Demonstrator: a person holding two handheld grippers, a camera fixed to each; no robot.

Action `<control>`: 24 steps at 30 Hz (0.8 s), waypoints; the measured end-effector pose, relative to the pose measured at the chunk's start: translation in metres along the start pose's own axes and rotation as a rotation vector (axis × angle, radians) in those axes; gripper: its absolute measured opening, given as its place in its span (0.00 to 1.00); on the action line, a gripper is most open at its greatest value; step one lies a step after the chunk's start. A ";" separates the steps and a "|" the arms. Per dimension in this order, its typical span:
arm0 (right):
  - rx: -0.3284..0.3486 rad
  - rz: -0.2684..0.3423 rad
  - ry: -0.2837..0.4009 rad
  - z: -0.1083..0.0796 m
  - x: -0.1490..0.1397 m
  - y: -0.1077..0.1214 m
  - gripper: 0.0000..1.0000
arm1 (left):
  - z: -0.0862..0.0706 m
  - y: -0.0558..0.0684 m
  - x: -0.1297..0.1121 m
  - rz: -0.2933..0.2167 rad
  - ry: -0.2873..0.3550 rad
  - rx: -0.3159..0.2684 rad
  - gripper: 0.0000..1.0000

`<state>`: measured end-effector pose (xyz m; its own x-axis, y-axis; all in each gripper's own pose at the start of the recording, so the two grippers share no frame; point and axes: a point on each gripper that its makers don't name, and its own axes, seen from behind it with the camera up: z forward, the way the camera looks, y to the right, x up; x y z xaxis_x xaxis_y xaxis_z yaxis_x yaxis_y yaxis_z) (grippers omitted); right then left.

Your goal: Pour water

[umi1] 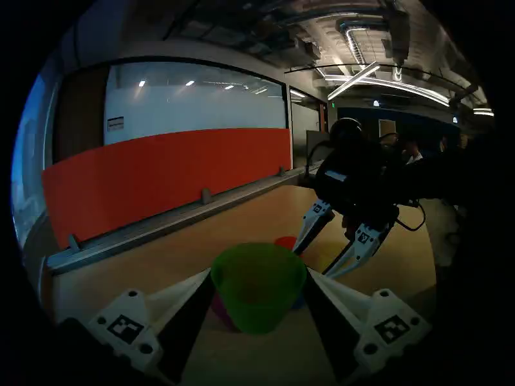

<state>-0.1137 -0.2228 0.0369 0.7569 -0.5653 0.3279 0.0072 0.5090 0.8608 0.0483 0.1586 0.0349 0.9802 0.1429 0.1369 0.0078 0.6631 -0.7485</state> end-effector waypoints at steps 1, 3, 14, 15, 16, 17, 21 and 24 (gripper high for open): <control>0.001 0.001 -0.003 0.001 0.000 0.000 0.99 | -0.001 -0.001 0.002 -0.003 0.005 0.002 0.89; 0.004 0.003 -0.006 0.002 0.000 -0.001 1.00 | -0.001 -0.004 0.005 -0.008 0.014 0.007 0.89; 0.007 0.002 -0.030 0.010 -0.002 -0.003 1.00 | -0.007 -0.012 0.019 -0.011 0.051 0.030 0.89; 0.006 0.000 -0.034 0.011 -0.002 -0.003 1.00 | -0.007 -0.012 0.019 -0.010 0.051 0.031 0.89; 0.005 -0.002 -0.037 0.013 -0.003 -0.003 1.00 | -0.007 -0.012 0.019 -0.009 0.051 0.032 0.89; 0.004 -0.004 -0.041 0.014 -0.003 -0.004 1.00 | -0.007 -0.012 0.020 -0.008 0.052 0.033 0.89; 0.003 0.001 -0.047 0.019 -0.004 -0.004 1.00 | -0.008 -0.013 0.021 -0.005 0.054 0.034 0.89; 0.002 0.008 -0.047 0.023 -0.004 -0.005 0.99 | -0.008 -0.014 0.023 -0.006 0.055 0.038 0.89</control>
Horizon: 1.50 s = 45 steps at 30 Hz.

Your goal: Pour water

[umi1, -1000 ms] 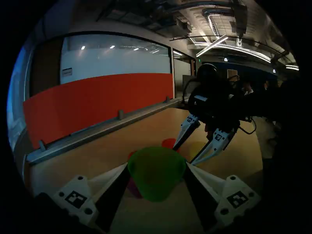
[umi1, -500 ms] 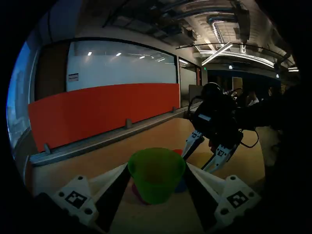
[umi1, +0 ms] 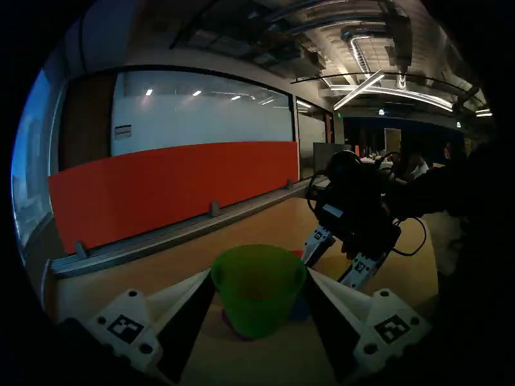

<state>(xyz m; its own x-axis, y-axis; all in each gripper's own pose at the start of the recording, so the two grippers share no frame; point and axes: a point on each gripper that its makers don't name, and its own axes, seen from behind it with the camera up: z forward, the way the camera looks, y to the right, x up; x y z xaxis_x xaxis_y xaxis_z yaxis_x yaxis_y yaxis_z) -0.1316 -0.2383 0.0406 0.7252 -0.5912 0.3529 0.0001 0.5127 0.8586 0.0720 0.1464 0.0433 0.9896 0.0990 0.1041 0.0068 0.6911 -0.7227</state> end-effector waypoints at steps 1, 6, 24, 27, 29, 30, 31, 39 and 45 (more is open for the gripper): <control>-0.001 0.002 0.000 0.001 0.000 0.000 1.00 | 0.000 0.000 0.001 -0.001 0.001 0.002 0.89; -0.001 0.007 -0.003 0.007 -0.001 0.000 1.00 | -0.001 0.000 0.004 -0.001 0.005 0.002 0.89; -0.026 0.017 0.032 0.010 -0.006 -0.003 0.91 | -0.004 -0.002 0.009 0.001 0.005 0.020 0.89; -0.030 0.024 0.048 0.006 -0.007 -0.005 0.91 | -0.004 -0.002 0.011 0.003 0.007 0.025 0.89; -0.036 0.030 0.063 0.003 -0.008 -0.006 0.91 | -0.004 -0.001 0.013 0.004 0.008 0.027 0.89; -0.040 0.032 0.072 0.000 -0.007 -0.006 0.91 | -0.004 -0.001 0.013 0.004 0.009 0.028 0.89; -0.044 0.034 0.082 -0.002 -0.006 -0.006 0.91 | -0.003 -0.001 0.014 0.004 0.009 0.029 0.89; -0.089 0.059 0.188 -0.032 0.010 -0.004 0.91 | -0.001 0.006 0.018 0.004 0.012 0.027 0.89; -0.120 0.074 0.286 -0.057 0.028 -0.002 0.91 | 0.001 0.016 0.020 0.006 0.015 0.017 0.89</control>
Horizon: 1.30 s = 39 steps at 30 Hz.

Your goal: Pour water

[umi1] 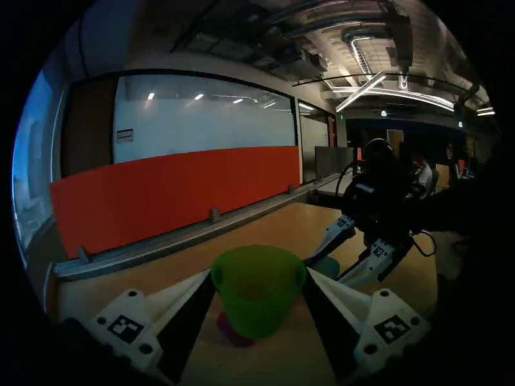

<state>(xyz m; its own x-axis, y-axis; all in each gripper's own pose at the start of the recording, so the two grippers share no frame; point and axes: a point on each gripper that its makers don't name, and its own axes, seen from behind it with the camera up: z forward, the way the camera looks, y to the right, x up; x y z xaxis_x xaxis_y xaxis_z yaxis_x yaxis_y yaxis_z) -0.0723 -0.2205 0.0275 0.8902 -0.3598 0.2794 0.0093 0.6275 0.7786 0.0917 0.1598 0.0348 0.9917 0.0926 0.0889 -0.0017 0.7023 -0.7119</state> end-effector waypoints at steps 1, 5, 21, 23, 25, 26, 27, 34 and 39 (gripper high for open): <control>-0.004 0.002 0.015 -0.003 0.004 0.000 0.91 | 0.000 0.002 0.001 0.001 0.001 -0.002 0.89; -0.019 0.006 0.076 -0.016 0.019 0.000 0.91 | 0.002 0.010 0.004 -0.002 0.008 -0.011 0.89; -0.063 -0.004 0.273 -0.064 0.079 -0.001 0.91 | 0.008 0.039 0.011 -0.045 0.041 -0.056 0.89; -0.067 -0.010 0.287 -0.069 0.085 -0.001 0.91 | 0.008 0.042 0.012 -0.046 0.045 -0.062 0.89; -0.069 -0.011 0.302 -0.074 0.091 0.000 0.91 | 0.009 0.045 0.012 -0.051 0.047 -0.069 0.89; -0.071 -0.011 0.311 -0.077 0.095 0.000 0.91 | 0.009 0.047 0.012 -0.054 0.048 -0.074 0.89; -0.072 -0.010 0.319 -0.079 0.098 0.000 0.91 | 0.009 0.048 0.012 -0.057 0.049 -0.077 0.89; -0.078 -0.001 0.359 -0.088 0.109 0.003 0.91 | 0.013 0.052 0.012 -0.065 0.053 -0.089 0.89; -0.080 -0.003 0.379 -0.093 0.117 0.006 0.91 | 0.013 0.059 0.015 -0.063 0.062 -0.110 0.89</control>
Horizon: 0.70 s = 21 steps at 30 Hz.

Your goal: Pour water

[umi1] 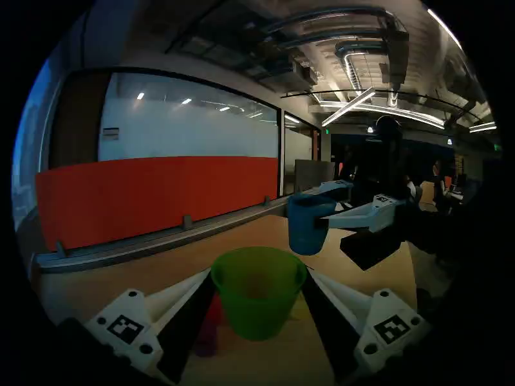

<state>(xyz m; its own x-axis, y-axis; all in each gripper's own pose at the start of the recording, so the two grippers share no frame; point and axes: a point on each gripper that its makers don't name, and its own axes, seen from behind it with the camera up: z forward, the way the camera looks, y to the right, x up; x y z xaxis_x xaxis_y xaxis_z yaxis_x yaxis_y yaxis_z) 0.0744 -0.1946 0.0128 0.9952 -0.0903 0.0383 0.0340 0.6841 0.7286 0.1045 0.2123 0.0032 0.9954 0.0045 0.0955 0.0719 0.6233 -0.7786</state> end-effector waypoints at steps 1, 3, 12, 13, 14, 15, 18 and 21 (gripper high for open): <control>0.000 -0.001 0.004 0.000 0.002 0.001 0.91 | 0.000 0.002 0.001 -0.001 0.003 -0.005 0.89; 0.001 -0.005 0.013 -0.001 0.006 0.002 0.91 | 0.002 0.004 0.002 -0.002 0.008 -0.014 0.89; 0.009 -0.023 0.045 -0.003 0.026 0.003 0.91 | 0.005 0.012 0.005 -0.005 0.024 -0.030 0.89; 0.010 -0.024 0.048 -0.004 0.028 0.003 0.91 | 0.006 0.013 0.005 -0.006 0.025 -0.032 0.89; 0.012 -0.024 0.051 -0.004 0.031 0.004 0.91 | 0.006 0.014 0.006 -0.006 0.028 -0.035 0.89; 0.012 -0.023 0.055 -0.005 0.033 0.004 0.91 | 0.006 0.014 0.006 -0.007 0.030 -0.037 0.89; 0.013 -0.018 0.068 -0.007 0.039 0.005 0.91 | 0.007 0.017 0.008 -0.006 0.037 -0.044 0.89; 0.015 -0.010 0.083 -0.009 0.045 0.006 0.91 | 0.007 0.019 0.011 -0.002 0.042 -0.049 0.89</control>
<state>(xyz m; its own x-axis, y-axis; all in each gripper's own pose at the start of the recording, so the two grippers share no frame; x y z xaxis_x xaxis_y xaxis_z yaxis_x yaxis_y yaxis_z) 0.1205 -0.1882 0.0128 0.9990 -0.0365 -0.0249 0.0430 0.6728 0.7386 0.1161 0.2294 -0.0065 0.9969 -0.0300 0.0723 0.0762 0.5845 -0.8078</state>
